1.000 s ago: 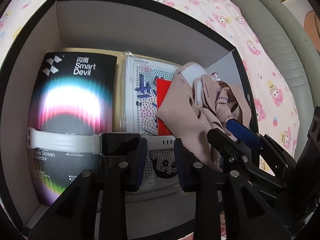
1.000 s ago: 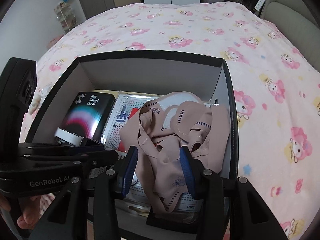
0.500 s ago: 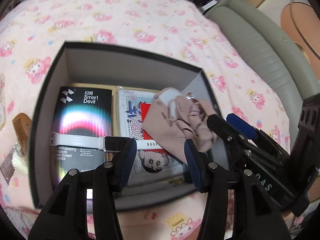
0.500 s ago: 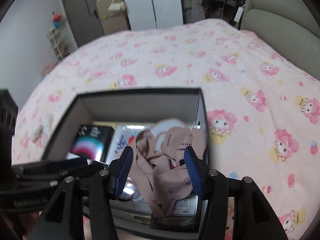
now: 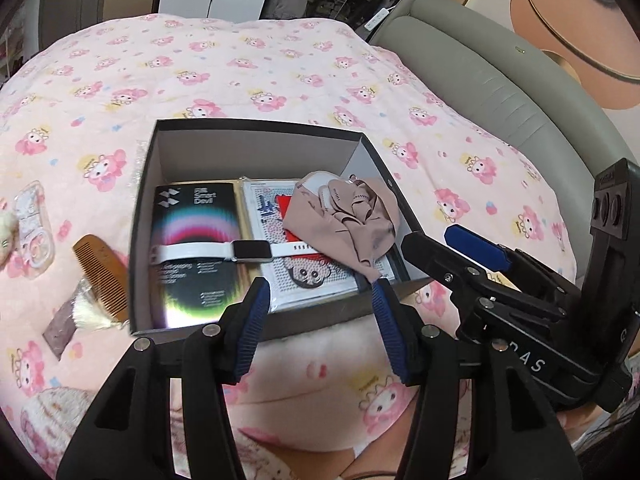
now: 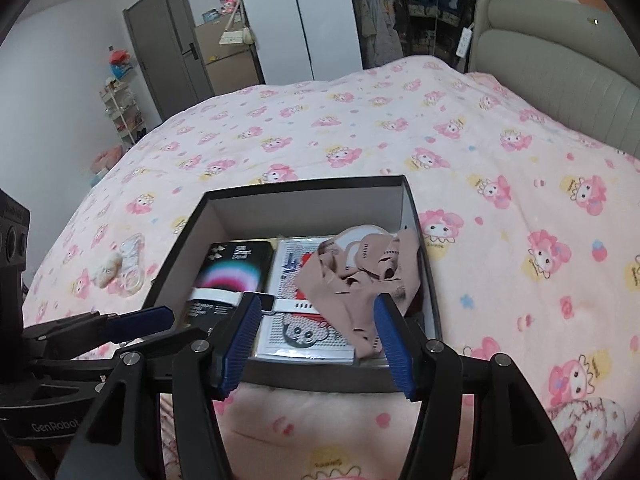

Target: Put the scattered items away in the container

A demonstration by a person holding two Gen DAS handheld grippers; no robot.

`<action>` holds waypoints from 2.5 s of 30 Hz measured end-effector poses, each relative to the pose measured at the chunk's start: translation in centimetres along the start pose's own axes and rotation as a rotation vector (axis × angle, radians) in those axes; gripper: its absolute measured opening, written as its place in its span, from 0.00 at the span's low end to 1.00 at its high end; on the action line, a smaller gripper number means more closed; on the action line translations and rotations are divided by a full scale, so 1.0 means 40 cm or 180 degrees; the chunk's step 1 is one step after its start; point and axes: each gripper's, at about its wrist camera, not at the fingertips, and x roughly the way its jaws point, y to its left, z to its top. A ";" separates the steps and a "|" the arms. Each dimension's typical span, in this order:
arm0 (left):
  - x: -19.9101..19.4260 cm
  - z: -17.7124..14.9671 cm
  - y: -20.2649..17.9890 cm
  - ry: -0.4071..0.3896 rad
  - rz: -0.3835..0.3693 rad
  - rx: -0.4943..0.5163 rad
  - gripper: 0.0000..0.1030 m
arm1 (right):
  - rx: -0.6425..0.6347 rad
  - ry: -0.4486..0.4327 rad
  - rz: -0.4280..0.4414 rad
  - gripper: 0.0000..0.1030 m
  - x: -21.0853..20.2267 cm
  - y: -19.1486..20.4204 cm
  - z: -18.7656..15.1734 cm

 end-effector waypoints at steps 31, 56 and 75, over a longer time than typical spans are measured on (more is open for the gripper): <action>-0.146 -0.137 0.276 -0.0132 0.0258 -0.0602 0.52 | -0.0643 0.0329 0.0268 0.53 0.067 0.321 -0.052; -0.112 -0.146 0.648 0.0180 0.0585 -0.1191 0.56 | -0.1024 0.0751 0.0694 0.57 0.236 0.554 -0.070; 0.069 -0.205 0.876 0.0843 -0.0103 -0.1785 0.40 | -0.0982 0.1664 0.0821 0.56 0.551 0.693 -0.111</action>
